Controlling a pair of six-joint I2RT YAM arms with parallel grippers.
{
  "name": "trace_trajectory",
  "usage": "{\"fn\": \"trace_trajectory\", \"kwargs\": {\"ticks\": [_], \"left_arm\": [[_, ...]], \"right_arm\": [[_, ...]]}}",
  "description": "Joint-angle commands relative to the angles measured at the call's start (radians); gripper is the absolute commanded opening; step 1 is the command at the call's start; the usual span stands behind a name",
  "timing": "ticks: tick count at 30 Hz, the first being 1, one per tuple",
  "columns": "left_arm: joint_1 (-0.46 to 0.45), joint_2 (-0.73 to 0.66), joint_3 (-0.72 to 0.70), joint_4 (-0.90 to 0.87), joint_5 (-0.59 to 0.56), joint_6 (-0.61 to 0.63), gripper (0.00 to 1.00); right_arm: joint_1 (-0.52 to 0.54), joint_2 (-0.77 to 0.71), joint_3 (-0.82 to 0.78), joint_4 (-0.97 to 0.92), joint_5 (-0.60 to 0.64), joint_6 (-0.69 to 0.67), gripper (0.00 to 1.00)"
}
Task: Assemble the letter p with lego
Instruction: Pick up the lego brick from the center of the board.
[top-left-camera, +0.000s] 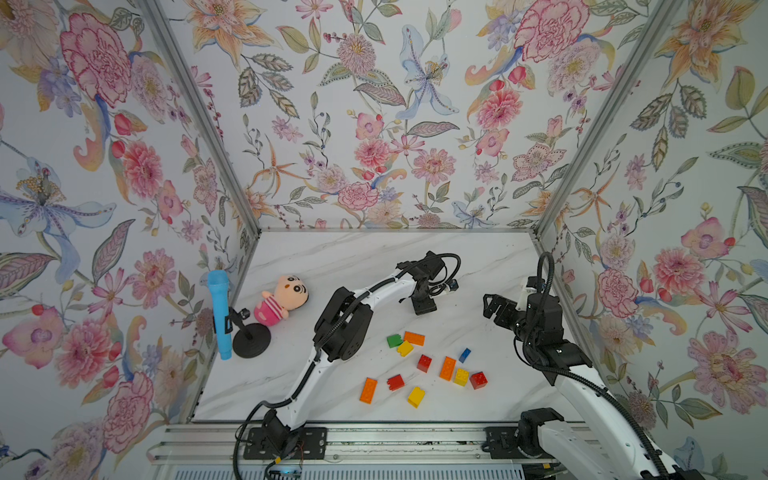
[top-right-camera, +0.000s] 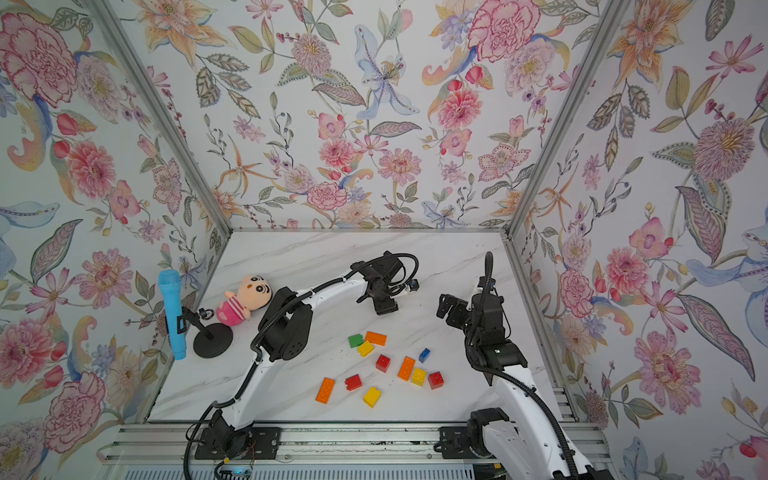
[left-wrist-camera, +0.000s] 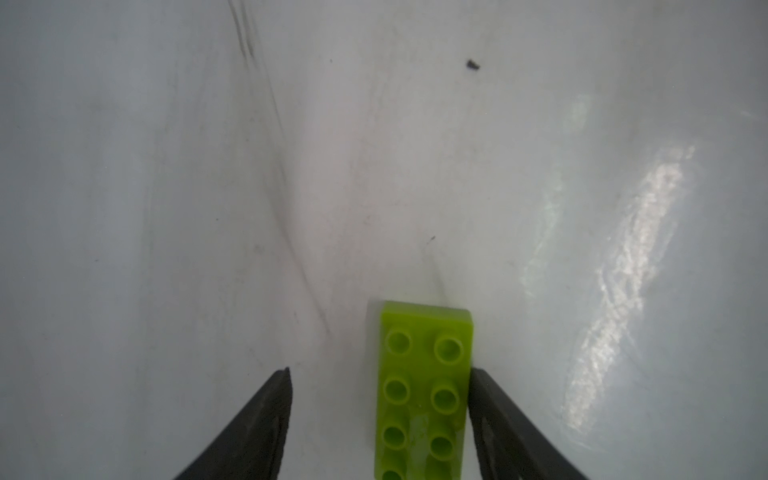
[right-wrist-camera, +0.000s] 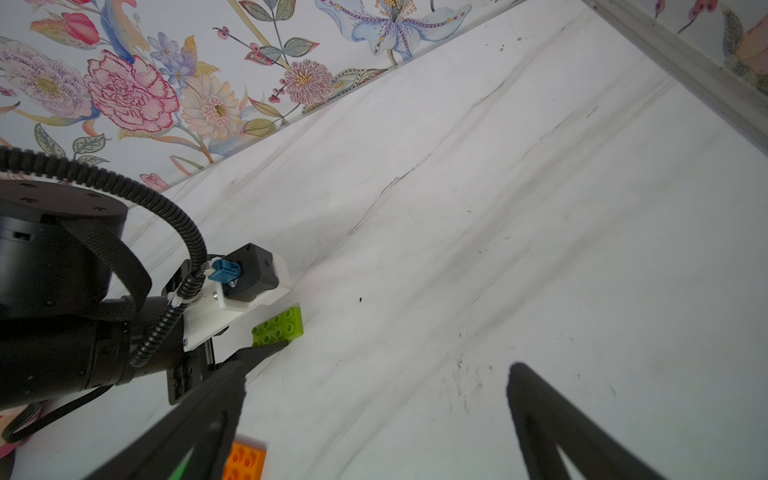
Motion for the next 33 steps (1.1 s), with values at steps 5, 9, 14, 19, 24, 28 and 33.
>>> {"fn": "trace_trajectory", "kwargs": {"ticks": [5, 9, 14, 19, 24, 28, 33], "left_arm": [[-0.012, -0.224, -0.194, 0.11, 0.029, -0.075, 0.71], [-0.009, -0.497, -0.526, 0.416, 0.047, -0.216, 0.75], [-0.002, -0.834, -0.984, 0.801, -0.07, -0.476, 0.79], [0.019, -1.129, -1.365, 1.057, -0.193, -0.706, 0.85], [0.064, -1.334, -1.622, 1.158, -0.282, -0.788, 0.88], [0.103, -1.463, -1.741, 1.189, -0.331, -0.801, 0.92], [0.137, -1.596, -1.829, 1.204, -0.382, -0.773, 0.97]], "right_arm": [[0.01, 0.02, 0.043, -0.073, -0.009, -0.017, 1.0], [0.038, 0.038, 0.077, -0.159, 0.013, -0.03, 1.0], [0.121, 0.041, 0.093, -0.303, 0.096, 0.031, 1.0], [0.22, 0.044, 0.077, -0.399, 0.137, 0.137, 0.98], [0.335, 0.073, 0.064, -0.432, 0.183, 0.229, 0.95], [0.395, 0.122, 0.057, -0.429, 0.205, 0.289, 0.92], [0.439, 0.174, 0.05, -0.422, 0.235, 0.373, 0.87]]}}
